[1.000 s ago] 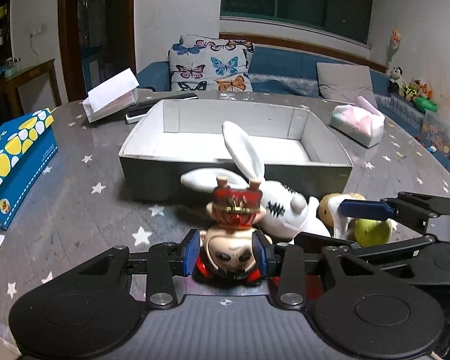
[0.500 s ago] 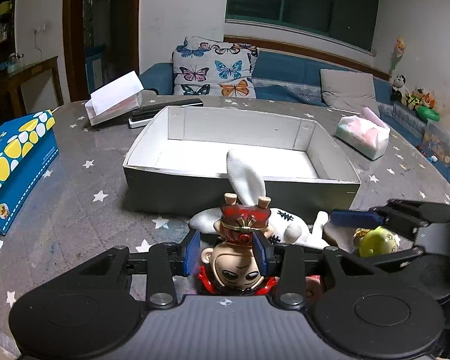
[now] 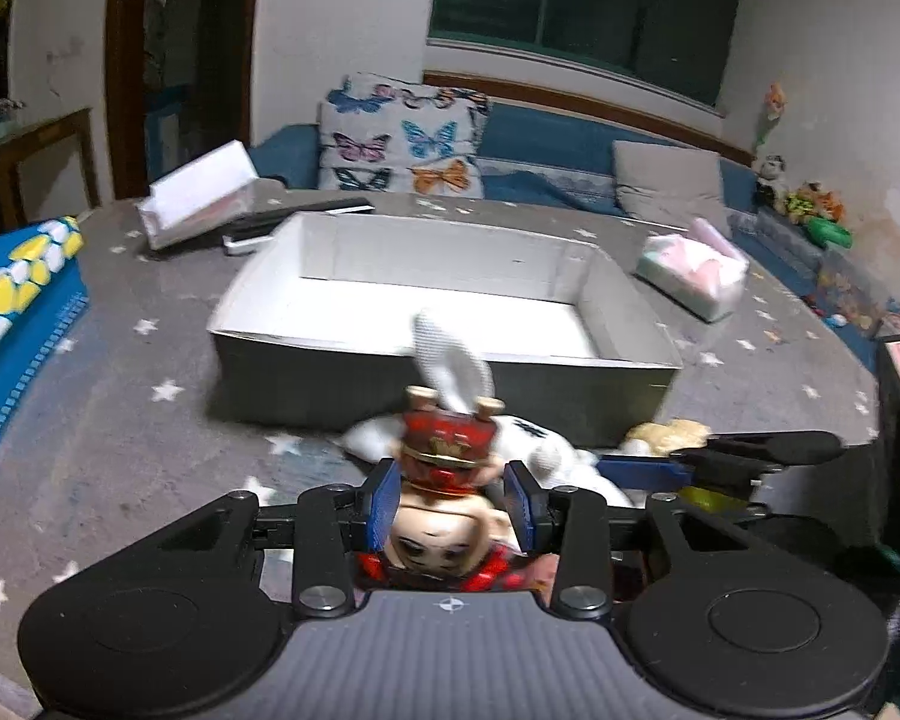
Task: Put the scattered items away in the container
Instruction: 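Close the left gripper on the white knitted bunny's body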
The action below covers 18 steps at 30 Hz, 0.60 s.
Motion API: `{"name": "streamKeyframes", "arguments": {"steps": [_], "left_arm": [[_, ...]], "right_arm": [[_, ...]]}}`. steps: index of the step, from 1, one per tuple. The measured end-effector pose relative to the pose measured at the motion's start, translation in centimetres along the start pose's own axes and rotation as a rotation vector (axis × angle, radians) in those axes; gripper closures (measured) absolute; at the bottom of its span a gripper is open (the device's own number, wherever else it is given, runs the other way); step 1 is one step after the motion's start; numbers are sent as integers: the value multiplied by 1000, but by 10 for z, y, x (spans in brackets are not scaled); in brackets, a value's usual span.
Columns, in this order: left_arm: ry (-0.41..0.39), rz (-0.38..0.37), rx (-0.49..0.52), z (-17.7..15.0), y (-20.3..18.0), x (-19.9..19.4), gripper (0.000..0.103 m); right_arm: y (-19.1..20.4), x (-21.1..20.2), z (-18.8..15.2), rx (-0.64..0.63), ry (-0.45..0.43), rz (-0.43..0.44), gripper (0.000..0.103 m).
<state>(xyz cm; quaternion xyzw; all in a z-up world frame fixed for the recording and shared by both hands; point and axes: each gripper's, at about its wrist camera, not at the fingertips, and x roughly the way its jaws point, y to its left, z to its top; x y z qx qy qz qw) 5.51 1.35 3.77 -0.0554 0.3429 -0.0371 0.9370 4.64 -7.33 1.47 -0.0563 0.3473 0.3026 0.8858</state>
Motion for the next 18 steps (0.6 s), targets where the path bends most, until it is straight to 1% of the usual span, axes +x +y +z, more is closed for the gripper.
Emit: {"name": "streamKeyframes", "arguments": {"steps": [2, 5, 8, 11, 15, 18], "left_arm": [[4, -37, 4, 1, -4, 0, 62], [15, -64, 17, 2, -10, 6, 63], [45, -70, 23, 3, -16, 18, 63], [68, -95, 24, 6, -23, 24, 63], [79, -92, 47, 7, -30, 30, 63], [90, -94, 39, 10, -31, 35, 63]], "right_arm": [[0, -2, -1, 0, 0, -5, 63], [0, -5, -5, -1, -1, -7, 64], [-2, -5, -7, 4, -5, -1, 64], [-1, -4, -8, -4, -12, -6, 64], [-3, -8, -10, 9, -31, 0, 69], [-3, -13, -13, 12, -44, -3, 71]]}}
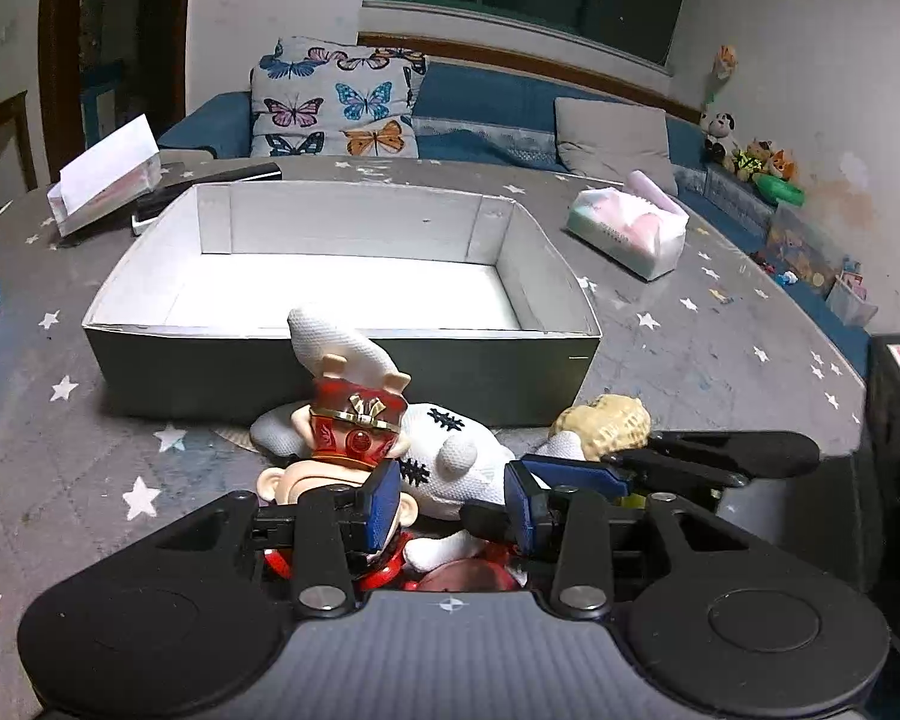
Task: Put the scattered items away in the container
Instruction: 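Close the left gripper on the white knitted bunny's body, then lift the bunny with the left gripper and carry it over the box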
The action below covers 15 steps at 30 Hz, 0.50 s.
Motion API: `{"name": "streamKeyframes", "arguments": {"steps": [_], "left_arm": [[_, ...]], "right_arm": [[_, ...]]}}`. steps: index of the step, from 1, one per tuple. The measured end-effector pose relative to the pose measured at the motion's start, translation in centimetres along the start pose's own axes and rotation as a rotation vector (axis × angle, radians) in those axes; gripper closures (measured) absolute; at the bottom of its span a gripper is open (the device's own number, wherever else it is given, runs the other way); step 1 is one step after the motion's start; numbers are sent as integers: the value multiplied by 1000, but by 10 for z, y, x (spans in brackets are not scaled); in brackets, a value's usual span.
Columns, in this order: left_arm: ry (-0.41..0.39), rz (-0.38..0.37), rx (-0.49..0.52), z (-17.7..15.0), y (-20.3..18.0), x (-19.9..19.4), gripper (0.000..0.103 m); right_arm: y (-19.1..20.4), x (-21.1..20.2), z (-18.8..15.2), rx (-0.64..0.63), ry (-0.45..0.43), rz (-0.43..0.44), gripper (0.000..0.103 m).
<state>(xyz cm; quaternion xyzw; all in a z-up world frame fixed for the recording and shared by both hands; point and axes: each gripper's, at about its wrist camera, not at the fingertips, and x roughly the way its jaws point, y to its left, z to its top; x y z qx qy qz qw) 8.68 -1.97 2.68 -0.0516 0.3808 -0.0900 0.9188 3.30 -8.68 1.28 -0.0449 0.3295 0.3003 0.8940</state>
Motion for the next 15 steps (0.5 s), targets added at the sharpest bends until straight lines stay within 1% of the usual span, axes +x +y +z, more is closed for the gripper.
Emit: {"name": "streamKeyframes", "arguments": {"steps": [2, 4, 6, 12, 15], "left_arm": [[5, -3, -1, 2, 0, 4, 63], [21, -5, 1, 3, -1, 11, 68], [32, -2, 8, 2, -3, 18, 70], [15, 3, 49, 0, -8, 21, 74], [8, -6, 62, 1, -8, 21, 78]], "right_arm": [[1, -3, -2, -8, -6, -5, 71], [2, -6, -5, -19, -8, -13, 71], [2, -6, -6, -23, -9, -16, 71], [1, -5, -6, -26, -8, -16, 71], [2, -5, -7, -43, -7, -19, 71]]}}
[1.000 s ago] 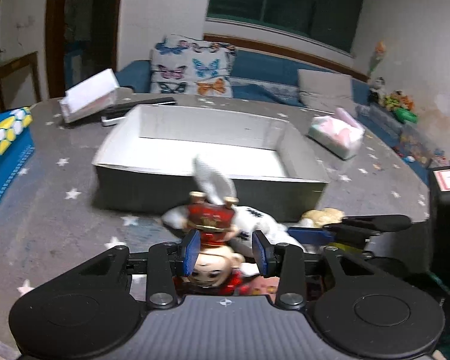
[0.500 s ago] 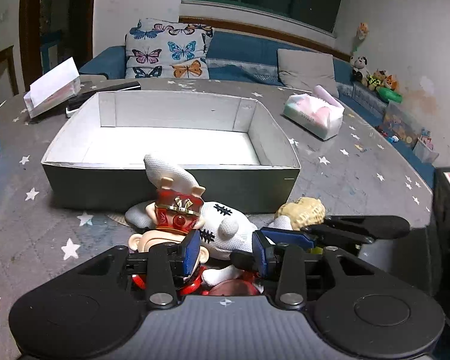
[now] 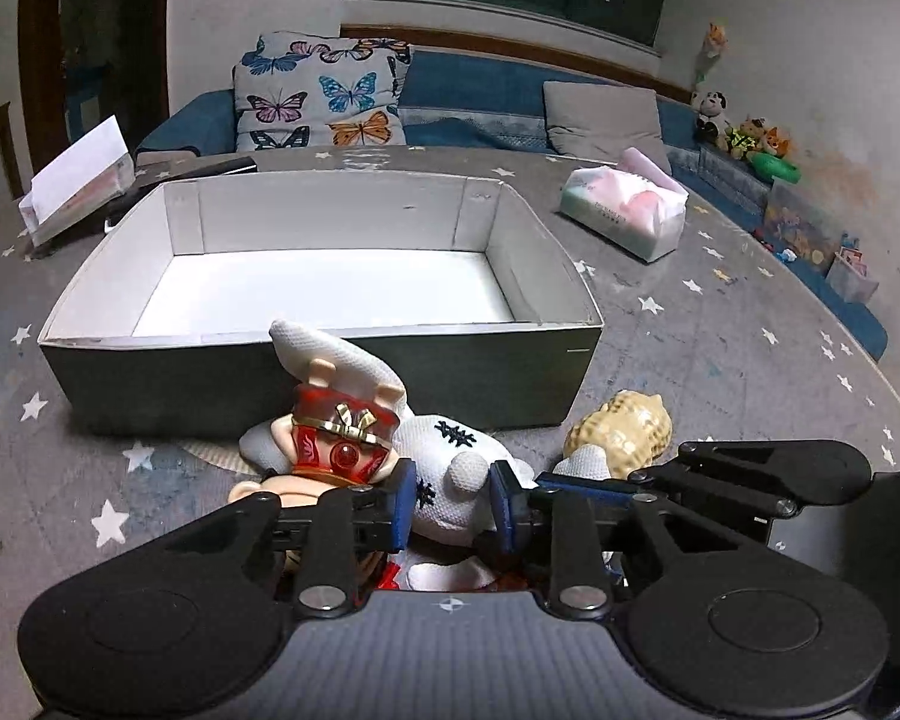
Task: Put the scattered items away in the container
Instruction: 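Lift the bunny with the left gripper and carry it over the box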
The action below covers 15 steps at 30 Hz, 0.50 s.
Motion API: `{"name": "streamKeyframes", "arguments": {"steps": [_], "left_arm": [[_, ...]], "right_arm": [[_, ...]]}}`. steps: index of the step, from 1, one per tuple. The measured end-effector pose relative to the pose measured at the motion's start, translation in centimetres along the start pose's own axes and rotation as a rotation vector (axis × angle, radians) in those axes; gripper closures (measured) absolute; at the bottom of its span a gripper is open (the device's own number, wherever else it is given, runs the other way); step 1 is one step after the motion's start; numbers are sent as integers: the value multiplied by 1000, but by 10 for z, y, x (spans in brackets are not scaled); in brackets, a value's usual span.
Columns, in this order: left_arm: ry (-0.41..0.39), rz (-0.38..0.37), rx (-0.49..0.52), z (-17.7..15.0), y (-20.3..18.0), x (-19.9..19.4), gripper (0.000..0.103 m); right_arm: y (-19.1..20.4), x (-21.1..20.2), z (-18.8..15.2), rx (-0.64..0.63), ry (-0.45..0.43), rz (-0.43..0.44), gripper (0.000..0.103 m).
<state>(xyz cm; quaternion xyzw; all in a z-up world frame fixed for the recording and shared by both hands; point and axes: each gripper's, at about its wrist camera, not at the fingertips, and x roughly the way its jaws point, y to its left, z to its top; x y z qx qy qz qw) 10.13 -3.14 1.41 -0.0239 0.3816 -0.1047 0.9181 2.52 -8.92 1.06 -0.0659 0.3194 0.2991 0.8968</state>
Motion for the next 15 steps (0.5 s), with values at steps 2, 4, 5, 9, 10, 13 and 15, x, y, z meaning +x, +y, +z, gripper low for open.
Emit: {"name": "streamKeyframes", "arguments": {"steps": [2, 4, 5, 9, 10, 13, 15], "left_arm": [[-7, -7, 16, 0, 0, 0, 82], [-13, -19, 34, 0, -1, 0, 88], [-15, -20, 39, 0, -2, 0, 88], [-32, -36, 28, -1, -1, -3, 89], [-36, -41, 25, -1, -1, -5, 89], [-55, -50, 20, 1, -1, -13, 89], [-74, -56, 17, 4, -2, -19, 89]], "right_arm": [[0, 0, 0, -6, 1, -1, 71], [0, 0, -1, -10, 0, -2, 71], [0, 0, -1, -10, -1, -3, 71], [0, -1, -1, -1, -9, -9, 72], [1, -3, -1, -1, -11, -12, 72], [2, -8, 1, -5, -27, -21, 73], [2, -13, 4, -9, -42, -27, 73]]}}
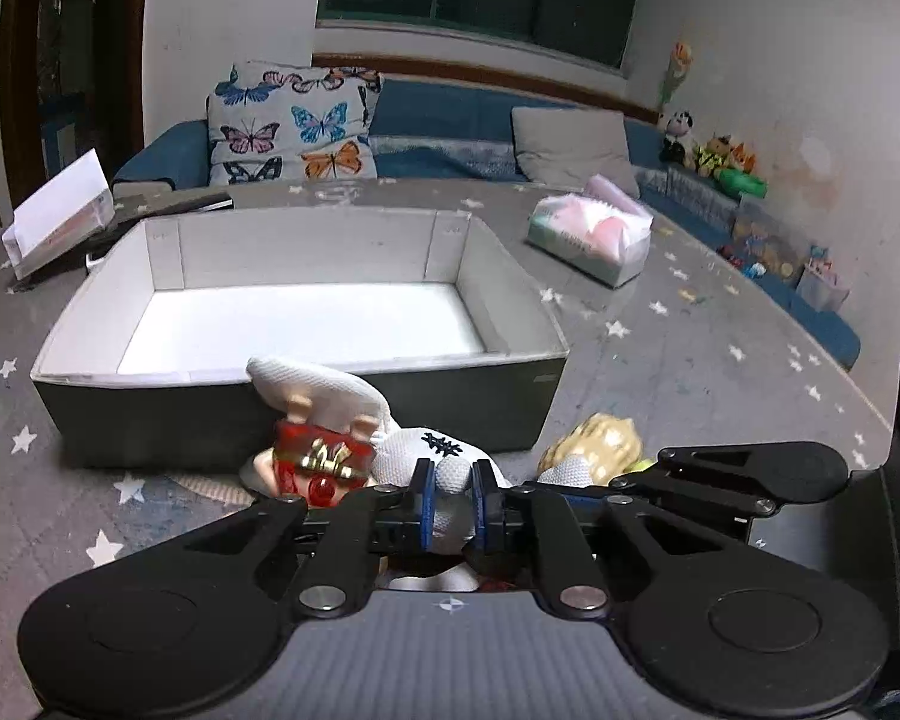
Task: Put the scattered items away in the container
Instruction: 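Lift the bunny with the left gripper and carry it over the box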
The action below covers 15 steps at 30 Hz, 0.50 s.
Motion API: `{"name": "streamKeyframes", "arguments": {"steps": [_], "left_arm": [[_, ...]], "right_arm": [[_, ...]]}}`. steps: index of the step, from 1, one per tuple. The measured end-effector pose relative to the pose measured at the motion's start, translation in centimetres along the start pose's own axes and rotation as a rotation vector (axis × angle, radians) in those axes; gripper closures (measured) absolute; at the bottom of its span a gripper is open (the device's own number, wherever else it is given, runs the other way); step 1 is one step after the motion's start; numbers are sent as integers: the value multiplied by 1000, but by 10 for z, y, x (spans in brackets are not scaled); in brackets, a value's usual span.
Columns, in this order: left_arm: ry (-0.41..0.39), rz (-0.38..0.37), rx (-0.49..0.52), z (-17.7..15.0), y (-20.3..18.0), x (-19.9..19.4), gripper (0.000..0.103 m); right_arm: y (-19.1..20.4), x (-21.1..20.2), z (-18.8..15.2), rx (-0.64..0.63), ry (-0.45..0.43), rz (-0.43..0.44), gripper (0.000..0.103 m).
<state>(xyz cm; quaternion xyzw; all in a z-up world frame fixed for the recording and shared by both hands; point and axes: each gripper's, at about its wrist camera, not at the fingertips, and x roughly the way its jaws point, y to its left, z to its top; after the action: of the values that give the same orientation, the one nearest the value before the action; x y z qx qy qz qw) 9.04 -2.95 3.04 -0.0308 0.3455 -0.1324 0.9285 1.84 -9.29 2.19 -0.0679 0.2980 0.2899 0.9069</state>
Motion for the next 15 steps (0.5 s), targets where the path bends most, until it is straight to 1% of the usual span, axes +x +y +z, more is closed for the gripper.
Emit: {"name": "streamKeyframes", "arguments": {"steps": [7, 15], "left_arm": [[-73, -22, -9, 14, -2, -21, 89], [-130, -20, -19, 29, 1, -30, 89]], "right_arm": [[4, -17, 16, -41, -61, -24, 73], [7, -25, 35, -93, -105, -48, 73]]}}
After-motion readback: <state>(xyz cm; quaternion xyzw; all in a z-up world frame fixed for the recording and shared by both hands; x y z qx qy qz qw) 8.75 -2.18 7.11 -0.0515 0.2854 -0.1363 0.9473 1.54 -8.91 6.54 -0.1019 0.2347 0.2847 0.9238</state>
